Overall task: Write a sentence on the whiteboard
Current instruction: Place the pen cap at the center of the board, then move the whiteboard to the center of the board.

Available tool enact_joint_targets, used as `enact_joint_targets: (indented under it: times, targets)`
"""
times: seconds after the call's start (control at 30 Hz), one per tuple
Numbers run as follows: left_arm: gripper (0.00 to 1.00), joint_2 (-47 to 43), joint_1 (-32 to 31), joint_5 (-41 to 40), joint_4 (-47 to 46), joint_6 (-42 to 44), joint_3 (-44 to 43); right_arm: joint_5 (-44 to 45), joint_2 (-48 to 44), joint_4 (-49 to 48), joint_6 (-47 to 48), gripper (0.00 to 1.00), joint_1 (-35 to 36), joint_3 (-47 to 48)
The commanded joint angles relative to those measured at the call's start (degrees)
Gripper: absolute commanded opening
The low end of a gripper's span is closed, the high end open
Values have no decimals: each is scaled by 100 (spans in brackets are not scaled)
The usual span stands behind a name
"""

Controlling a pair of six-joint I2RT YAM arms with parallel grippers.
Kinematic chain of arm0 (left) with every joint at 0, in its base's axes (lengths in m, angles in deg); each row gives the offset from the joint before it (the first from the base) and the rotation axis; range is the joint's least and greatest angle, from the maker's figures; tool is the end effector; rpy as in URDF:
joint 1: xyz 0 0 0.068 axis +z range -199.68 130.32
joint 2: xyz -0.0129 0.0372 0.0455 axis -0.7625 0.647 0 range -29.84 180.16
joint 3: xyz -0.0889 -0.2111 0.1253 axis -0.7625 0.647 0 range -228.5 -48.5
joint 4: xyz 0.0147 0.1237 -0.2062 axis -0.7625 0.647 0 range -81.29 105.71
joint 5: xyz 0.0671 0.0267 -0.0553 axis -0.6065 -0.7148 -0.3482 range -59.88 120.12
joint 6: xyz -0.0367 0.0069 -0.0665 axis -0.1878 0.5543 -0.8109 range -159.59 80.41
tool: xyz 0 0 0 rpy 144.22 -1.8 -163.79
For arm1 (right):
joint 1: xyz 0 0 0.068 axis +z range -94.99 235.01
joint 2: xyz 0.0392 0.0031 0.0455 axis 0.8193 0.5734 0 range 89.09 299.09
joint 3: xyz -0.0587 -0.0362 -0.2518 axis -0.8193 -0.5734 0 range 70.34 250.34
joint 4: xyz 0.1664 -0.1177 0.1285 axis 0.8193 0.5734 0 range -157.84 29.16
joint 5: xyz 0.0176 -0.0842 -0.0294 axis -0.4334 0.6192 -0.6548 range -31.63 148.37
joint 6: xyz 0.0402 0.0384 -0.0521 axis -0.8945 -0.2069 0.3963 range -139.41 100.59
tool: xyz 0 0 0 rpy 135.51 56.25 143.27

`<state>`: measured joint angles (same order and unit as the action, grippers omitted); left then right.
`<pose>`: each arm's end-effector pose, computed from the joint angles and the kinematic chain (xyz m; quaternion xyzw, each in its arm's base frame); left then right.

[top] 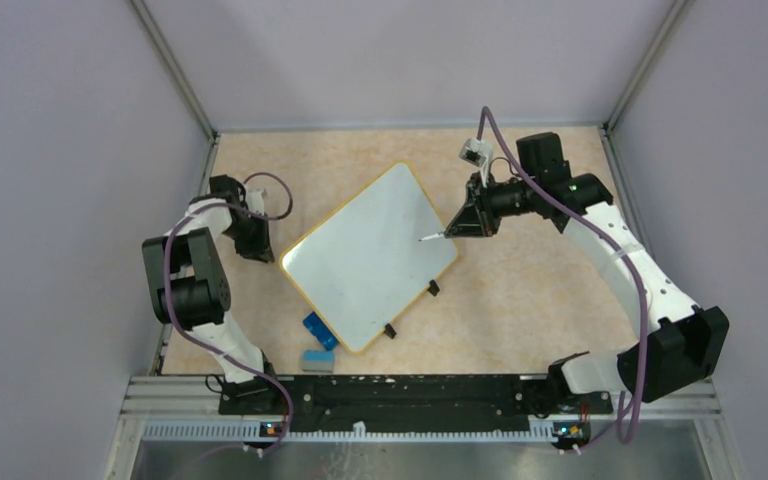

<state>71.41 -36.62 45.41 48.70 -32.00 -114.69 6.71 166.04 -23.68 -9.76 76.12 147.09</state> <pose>0.3169 0.0561 0.1498 -0.0296 0.9824 -0.1066 0.1506 0.2316 0.1437 0.3383 -0.3830 0.7551 0.4345 0.3072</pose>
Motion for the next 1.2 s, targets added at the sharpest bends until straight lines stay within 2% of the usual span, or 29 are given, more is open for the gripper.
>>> enact_joint_targets:
  times: [0.0,0.13,0.33,0.53,0.7,0.8,0.87,1.0,1.17]
  targets:
    - [26,-37,-31,-134,-123,138,104,-23,-211,-147,222,0,70,49]
    - [35,-11,-29,-183,-123,190,178,-37,-239,-136,222,0,69,78]
    - [37,-17,-32,-83,-85,207,144,-28,-248,-15,280,0,70,158]
    - [45,-141,-32,327,263,262,-423,-112,-250,121,329,0,72,308]
    - [54,-243,-24,1057,607,568,-1088,-218,-274,79,200,0,4,437]
    - [55,-232,-23,1829,762,937,-1295,-422,-268,58,86,0,-191,534]
    - [55,-128,-27,2619,965,1290,-1318,-629,-247,85,45,0,-426,595]
    - [53,270,-74,3769,1352,1678,-1273,-857,-194,243,80,0,-890,735]
    - [45,527,-334,4311,1308,1823,-838,-831,-239,483,206,0,-1076,869]
